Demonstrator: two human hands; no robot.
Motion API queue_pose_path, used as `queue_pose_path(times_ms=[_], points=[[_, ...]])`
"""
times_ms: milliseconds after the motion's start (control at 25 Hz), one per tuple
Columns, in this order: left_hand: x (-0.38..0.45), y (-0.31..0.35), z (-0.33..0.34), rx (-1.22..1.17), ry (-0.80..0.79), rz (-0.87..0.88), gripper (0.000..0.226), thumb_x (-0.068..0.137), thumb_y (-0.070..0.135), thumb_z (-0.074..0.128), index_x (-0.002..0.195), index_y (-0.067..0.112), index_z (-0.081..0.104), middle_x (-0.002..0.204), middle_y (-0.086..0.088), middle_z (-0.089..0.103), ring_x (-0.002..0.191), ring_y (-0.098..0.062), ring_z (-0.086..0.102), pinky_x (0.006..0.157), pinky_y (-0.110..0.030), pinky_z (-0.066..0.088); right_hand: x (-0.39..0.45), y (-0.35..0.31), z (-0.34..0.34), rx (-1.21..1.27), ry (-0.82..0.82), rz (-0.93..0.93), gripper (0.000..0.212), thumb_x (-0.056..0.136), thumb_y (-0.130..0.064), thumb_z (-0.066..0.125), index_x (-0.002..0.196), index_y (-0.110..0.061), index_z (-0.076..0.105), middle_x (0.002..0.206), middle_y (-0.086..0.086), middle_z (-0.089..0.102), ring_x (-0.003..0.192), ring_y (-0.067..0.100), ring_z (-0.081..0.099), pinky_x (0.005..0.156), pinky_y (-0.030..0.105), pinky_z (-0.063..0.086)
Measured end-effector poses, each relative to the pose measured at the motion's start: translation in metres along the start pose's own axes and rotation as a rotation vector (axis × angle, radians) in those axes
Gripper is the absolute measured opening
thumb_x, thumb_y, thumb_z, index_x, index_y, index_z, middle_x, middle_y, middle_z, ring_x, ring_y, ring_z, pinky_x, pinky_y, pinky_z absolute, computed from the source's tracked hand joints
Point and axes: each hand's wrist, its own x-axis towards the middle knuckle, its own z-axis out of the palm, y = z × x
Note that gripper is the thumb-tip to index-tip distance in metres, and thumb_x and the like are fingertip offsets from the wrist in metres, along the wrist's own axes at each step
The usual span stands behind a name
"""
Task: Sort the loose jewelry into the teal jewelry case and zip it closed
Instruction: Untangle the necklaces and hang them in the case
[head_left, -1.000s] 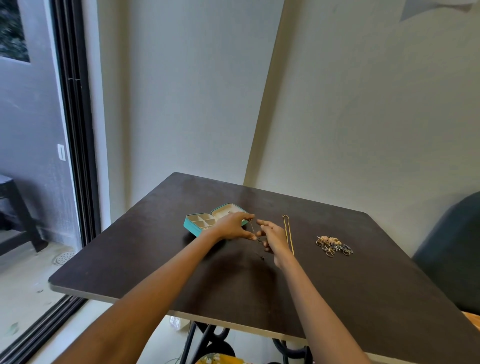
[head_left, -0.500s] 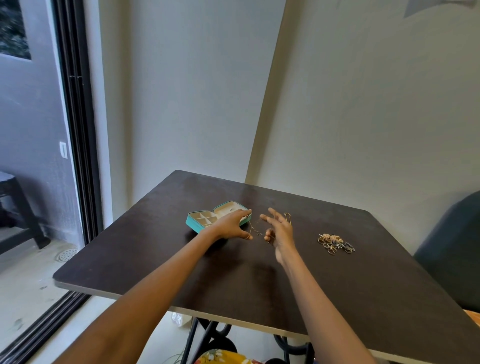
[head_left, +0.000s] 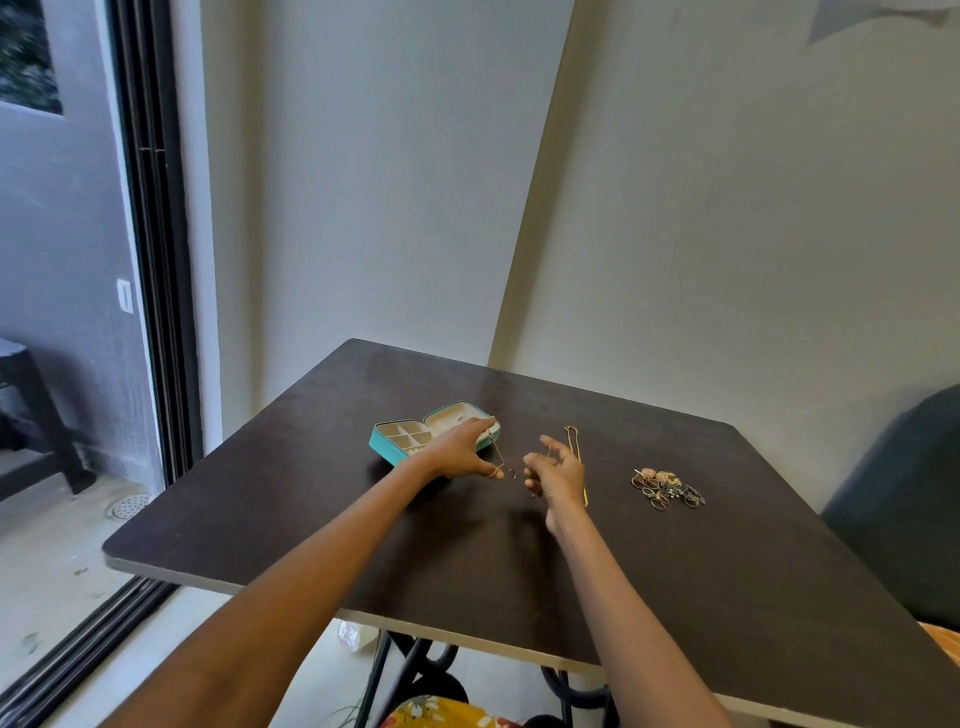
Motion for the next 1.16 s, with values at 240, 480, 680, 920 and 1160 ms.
queue_pose_path(times_ms=[240,480,680,920,1160], points=[[-0.001,-0.004,-0.01,-0.022,-0.019,0.014,0.084,0.081,0.033,0.071,0.148,0.017,0.023,0.153,-0.007,0.028,0.137,-0.025,0.032,0.111,-0.04,0.03,0.007,0.016,0.001,-0.366,0.038,-0.027,0.025,0.083,-0.009,0.067,0.106,-0.01,0.058,0.087,0.001,0.059,0.08,0.018,0.06,0.063,0.029,0.047],[-0.004,-0.004,-0.023,-0.199,-0.005,0.003,0.06,0.088,0.032,0.063,0.14,0.016,0.038,0.139,-0.007,0.043,0.068,-0.009,0.057,0.072,-0.023,0.049,0.006,0.016,0.003,-0.719,-0.036,-0.153,0.017,0.083,-0.019,0.068,0.095,-0.023,0.058,0.096,0.002,0.063,0.093,0.019,0.061,0.072,0.033,0.046],[-0.008,-0.003,-0.02,-0.275,-0.011,0.015,0.052,0.092,0.034,0.057,0.138,0.017,0.042,0.135,-0.005,0.048,0.068,-0.008,0.058,0.056,-0.019,0.044,0.002,0.015,0.005,-0.83,-0.094,-0.161,0.016,0.091,-0.018,0.055,0.087,-0.027,0.068,0.099,-0.002,0.068,0.094,0.015,0.062,0.068,0.025,0.041],[0.0,-0.004,-0.015,-0.373,-0.044,0.028,0.045,0.094,0.027,0.054,0.134,0.007,0.048,0.127,-0.01,0.056,0.098,-0.013,0.058,0.057,-0.018,0.054,0.003,0.014,0.011,-0.922,-0.179,-0.151,0.019,0.09,-0.017,0.057,0.084,-0.03,0.069,0.103,-0.003,0.069,0.1,0.017,0.061,0.077,0.03,0.047],[0.002,-0.003,-0.013,-0.538,-0.079,0.011,0.039,0.095,0.024,0.052,0.127,0.002,0.053,0.121,-0.018,0.059,0.1,-0.017,0.06,0.077,-0.029,0.055,0.001,0.014,0.016,-0.747,-0.129,-0.232,0.022,0.091,-0.014,0.051,0.099,-0.023,0.069,0.104,-0.001,0.067,0.101,0.018,0.06,0.082,0.032,0.047]])
